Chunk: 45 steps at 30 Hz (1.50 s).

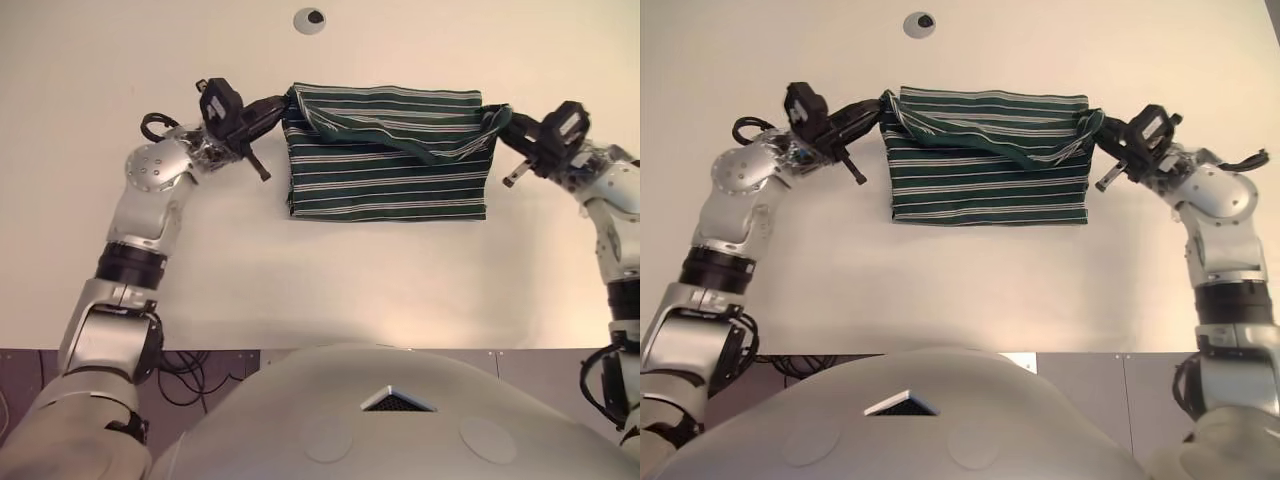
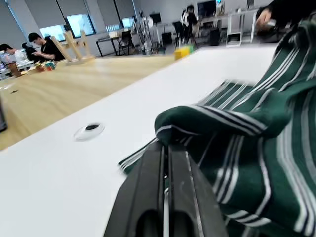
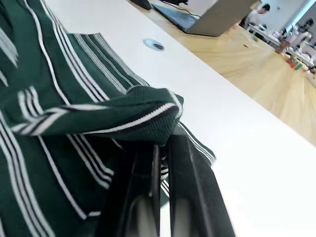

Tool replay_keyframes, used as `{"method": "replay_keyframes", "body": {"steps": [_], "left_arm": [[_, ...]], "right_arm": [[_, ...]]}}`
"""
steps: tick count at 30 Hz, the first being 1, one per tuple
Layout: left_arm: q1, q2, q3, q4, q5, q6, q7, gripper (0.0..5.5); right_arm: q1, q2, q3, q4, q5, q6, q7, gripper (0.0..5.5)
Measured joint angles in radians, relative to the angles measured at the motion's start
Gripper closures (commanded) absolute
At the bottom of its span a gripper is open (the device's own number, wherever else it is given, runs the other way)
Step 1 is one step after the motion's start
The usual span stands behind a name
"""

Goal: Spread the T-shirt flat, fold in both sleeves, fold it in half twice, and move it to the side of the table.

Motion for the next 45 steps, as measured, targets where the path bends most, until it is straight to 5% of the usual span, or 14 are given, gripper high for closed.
{"method": "replay_keyframes", "body": {"steps": [6,13,21,25,29,34,38,45], "left_arm": [[-0.112,-0.126,0.037,0.277,0.120,-0.060,0.035,5.50],[-0.268,-0.219,0.121,0.529,0.176,-0.063,0.065,4.84],[-0.511,-0.269,0.437,0.766,-0.062,0.360,0.036,3.67],[-0.494,-0.272,0.466,0.727,-0.058,0.272,-0.039,3.47],[-0.297,-0.285,0.321,0.382,0.044,-0.095,-0.270,3.47],[-0.081,-0.215,0.065,0.223,0.363,-0.478,-0.321,3.47],[-0.116,-0.104,-0.104,0.224,0.772,-0.681,-0.098,3.47],[-0.392,0.019,-0.339,0.289,1.288,-0.675,0.333,3.47]], "right_arm": [[-0.148,0.119,0.011,0.240,-0.116,-0.022,-0.062,5.47],[-0.335,0.225,-0.066,0.568,-0.131,0.007,-0.111,4.30],[-0.572,0.310,-0.384,0.861,0.124,0.365,-0.192,2.96],[-0.511,0.309,-0.335,0.746,0.045,0.201,-0.150,2.60],[-0.326,0.257,-0.133,0.497,-0.262,-0.208,-0.168,2.60],[-0.221,0.091,0.041,0.464,-0.607,-0.359,-0.284,2.60],[-0.176,0.033,0.101,0.384,-0.666,-0.412,-0.244,2.60],[0.025,-0.030,0.167,-0.035,-0.514,-0.372,0.017,2.60]]}}
